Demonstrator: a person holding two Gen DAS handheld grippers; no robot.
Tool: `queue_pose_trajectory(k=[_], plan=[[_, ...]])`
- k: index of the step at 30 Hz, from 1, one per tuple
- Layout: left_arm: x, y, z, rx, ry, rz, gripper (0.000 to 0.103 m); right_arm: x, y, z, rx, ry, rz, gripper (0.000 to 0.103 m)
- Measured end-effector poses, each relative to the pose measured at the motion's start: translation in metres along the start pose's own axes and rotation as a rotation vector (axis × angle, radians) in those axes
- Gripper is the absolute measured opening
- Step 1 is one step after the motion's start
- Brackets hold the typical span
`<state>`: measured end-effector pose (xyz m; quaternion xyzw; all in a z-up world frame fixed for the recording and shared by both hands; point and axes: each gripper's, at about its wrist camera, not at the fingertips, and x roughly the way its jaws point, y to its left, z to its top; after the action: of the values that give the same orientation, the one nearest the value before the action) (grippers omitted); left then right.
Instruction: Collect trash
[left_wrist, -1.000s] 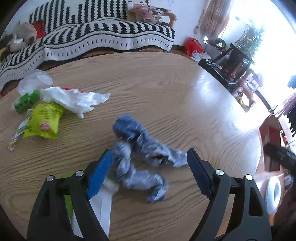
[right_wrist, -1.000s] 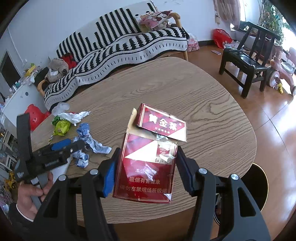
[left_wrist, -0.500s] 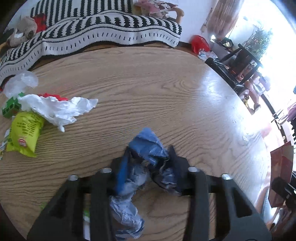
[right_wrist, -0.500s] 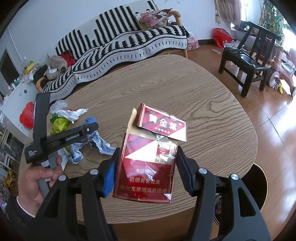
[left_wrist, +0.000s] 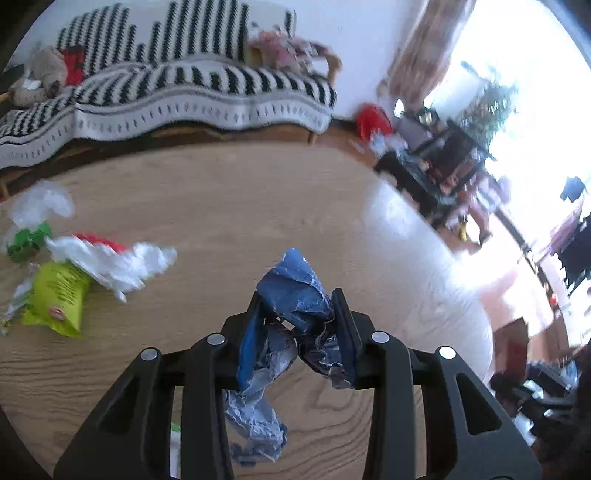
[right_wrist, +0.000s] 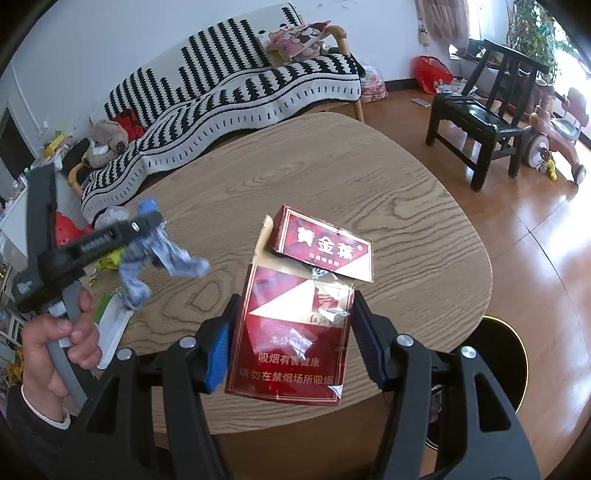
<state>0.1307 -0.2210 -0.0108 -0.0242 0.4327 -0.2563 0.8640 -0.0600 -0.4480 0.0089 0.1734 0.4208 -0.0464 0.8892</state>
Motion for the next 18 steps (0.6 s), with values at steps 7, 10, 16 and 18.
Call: queue_pose_trajectory(k=[7,10,16,18], plan=[[0.039,0.001,-0.012,0.005,0.095,0.035,0.038,-0.009,-0.012,-0.007,0.019,-0.009,-0.010,0.058],[0.041,-0.002,-0.008,0.012,0.093,0.032,0.045,-0.011,-0.018,-0.009,0.025,-0.008,-0.012,0.058],[0.049,-0.013,-0.006,0.064,0.090,0.061,0.034,-0.014,-0.023,-0.009,0.028,-0.011,-0.007,0.058],[0.054,-0.017,-0.008,0.082,0.107,0.067,0.030,-0.015,-0.021,-0.009,0.023,-0.013,-0.006,0.058]])
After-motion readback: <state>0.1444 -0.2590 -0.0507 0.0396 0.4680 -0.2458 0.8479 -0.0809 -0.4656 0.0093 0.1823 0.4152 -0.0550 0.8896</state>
